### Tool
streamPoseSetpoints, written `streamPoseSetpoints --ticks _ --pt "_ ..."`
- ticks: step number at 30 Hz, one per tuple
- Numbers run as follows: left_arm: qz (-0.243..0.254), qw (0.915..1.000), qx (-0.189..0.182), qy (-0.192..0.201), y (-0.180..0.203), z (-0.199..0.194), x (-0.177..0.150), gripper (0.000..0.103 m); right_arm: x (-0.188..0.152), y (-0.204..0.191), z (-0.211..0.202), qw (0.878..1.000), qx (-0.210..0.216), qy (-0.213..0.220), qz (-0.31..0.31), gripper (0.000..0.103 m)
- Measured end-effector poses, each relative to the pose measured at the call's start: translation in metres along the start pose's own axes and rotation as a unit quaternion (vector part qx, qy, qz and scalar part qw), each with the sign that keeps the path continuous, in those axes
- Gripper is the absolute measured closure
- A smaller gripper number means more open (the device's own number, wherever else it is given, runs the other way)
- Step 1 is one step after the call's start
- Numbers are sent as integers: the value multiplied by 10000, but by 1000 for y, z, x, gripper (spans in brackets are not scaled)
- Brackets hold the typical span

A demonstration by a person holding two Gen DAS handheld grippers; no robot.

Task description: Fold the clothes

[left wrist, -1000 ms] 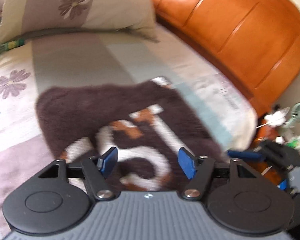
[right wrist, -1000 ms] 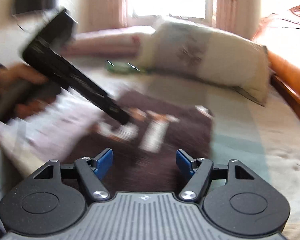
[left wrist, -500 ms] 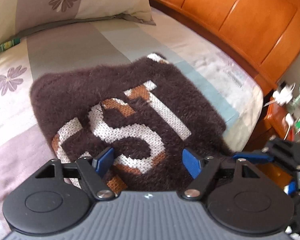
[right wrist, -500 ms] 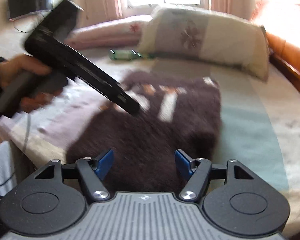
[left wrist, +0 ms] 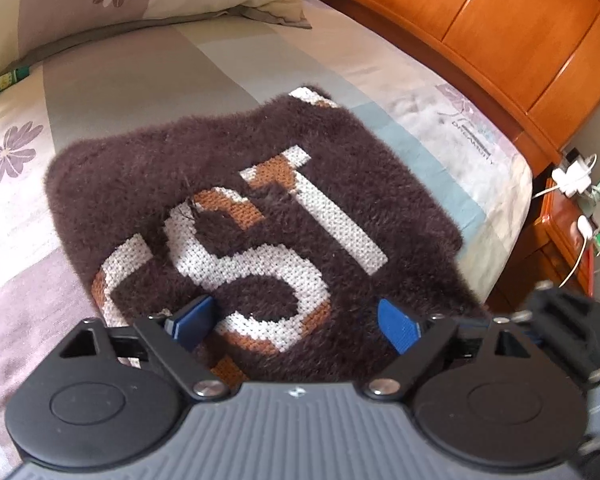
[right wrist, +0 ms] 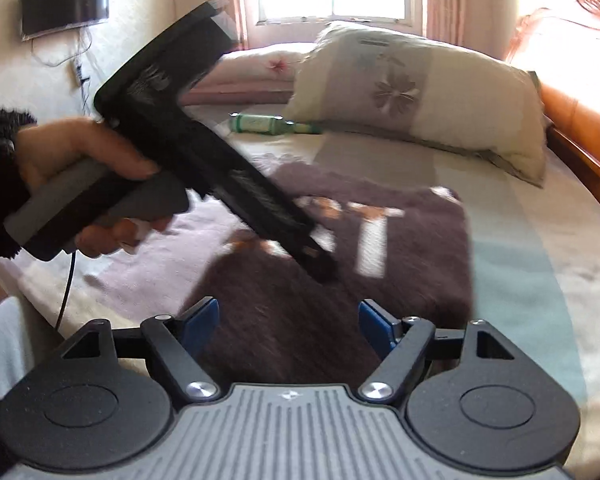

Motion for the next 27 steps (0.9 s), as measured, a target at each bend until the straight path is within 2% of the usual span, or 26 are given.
streamPoseSetpoints --ticks 2,4,7,12,14,16,19,20,24,27 --pt "-44 10000 -65 15 -3 1 -2 14 -11 -11 25 9991 -112 -402 -36 22" --pt "-148 9997 -187 51 -8 3 -3 14 -24 -20 40 9980 -264 -553 -153 20" --pt "-285 9989 -352 103 -13 2 -2 14 -21 -22 36 9977 -348 -570 -141 21" --pt "-295 9989 -356 92 -11 5 1 13 -5 -29 14 9992 -139 -310 -193 20" --pt "-263 9991 -318 85 -8 7 1 12 -12 -39 29 9986 -67 -473 -223 19" --pt "-191 9994 -284 111 -7 5 -2 12 -21 -46 44 9979 -71 -596 -257 9" --pt "-179 9993 -281 169 -8 -9 -3 13 -15 -46 38 9979 30 -616 -189 9" --pt "-207 9992 -292 195 -8 -16 -2 13 -10 -43 30 9981 123 -566 -189 10" --pt "-296 9956 -660 590 -11 -44 12 13 13 -20 -1 9989 51 -12 -457 9" --pt "-293 9938 -779 730 -12 -51 20 13 31 8 1 9986 -82 186 -490 9"
Point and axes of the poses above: each gripper's, at about its wrist camera, not at the fingertips, and z roughly the way its jaws point, y to its right, x to its top, the point moved 6 cm from there along z, roughly the way its jaws point, and after that the axes turned 2 degrees about -z, right-handed, at the moved point
